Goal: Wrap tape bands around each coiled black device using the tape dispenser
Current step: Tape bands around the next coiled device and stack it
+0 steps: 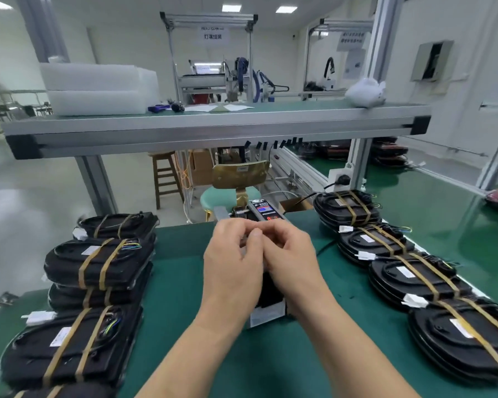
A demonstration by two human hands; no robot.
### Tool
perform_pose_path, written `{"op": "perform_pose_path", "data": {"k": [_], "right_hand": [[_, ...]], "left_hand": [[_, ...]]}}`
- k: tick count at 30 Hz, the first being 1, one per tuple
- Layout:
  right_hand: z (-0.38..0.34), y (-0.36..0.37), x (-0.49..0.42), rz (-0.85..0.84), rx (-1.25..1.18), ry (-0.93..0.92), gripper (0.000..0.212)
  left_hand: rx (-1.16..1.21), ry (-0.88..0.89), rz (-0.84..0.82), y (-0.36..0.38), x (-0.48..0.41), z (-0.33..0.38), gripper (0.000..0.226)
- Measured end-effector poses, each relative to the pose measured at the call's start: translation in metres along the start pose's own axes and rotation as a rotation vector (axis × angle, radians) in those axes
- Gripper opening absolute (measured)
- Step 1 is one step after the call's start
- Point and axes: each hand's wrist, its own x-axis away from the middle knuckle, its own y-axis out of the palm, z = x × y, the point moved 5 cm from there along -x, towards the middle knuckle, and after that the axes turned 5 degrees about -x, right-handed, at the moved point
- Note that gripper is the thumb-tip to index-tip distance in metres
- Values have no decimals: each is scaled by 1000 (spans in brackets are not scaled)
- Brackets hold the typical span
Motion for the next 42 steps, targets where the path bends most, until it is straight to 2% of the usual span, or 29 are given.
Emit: {"op": "perform_pose_path", "data": {"k": [3,7,13,17,20,24,30,33,35,39,40,42], "right_hand": [[10,-33,3,109,62,30,19],[23,-68,5,177,106,66,23],[38,-94,11,236,70,8,23],[58,-119,15,314,65,27,31],[77,-132,18,313,133,82,30],[89,-154,13,371,183,136,26],[71,-184,-18,425,238,99,27],[57,-191,-31,421,272,33,22],[43,-198,-38,439,374,-62,19],[20,-223,-47,535,741,-196,25],[19,-229,-51,547,864,-167,27],[26,-242,-61,519,1102,17,42]], "left_hand": [[29,21,-90,31,14,8,21],[26,58,-198,68,29,14,31],[-26,208,-205,96,50,16,46],[-65,275,-297,120,66,7,53],[-119,243,-408,140,74,-12,55],[-318,226,-551,162,80,-39,51],[-451,361,-655,199,75,-35,44],[-508,360,-740,214,91,-43,42],[-514,359,-744,217,95,-49,43],[-492,374,-734,217,95,-52,42],[-487,369,-733,217,95,-51,42],[-484,363,-726,216,97,-51,42]]}}
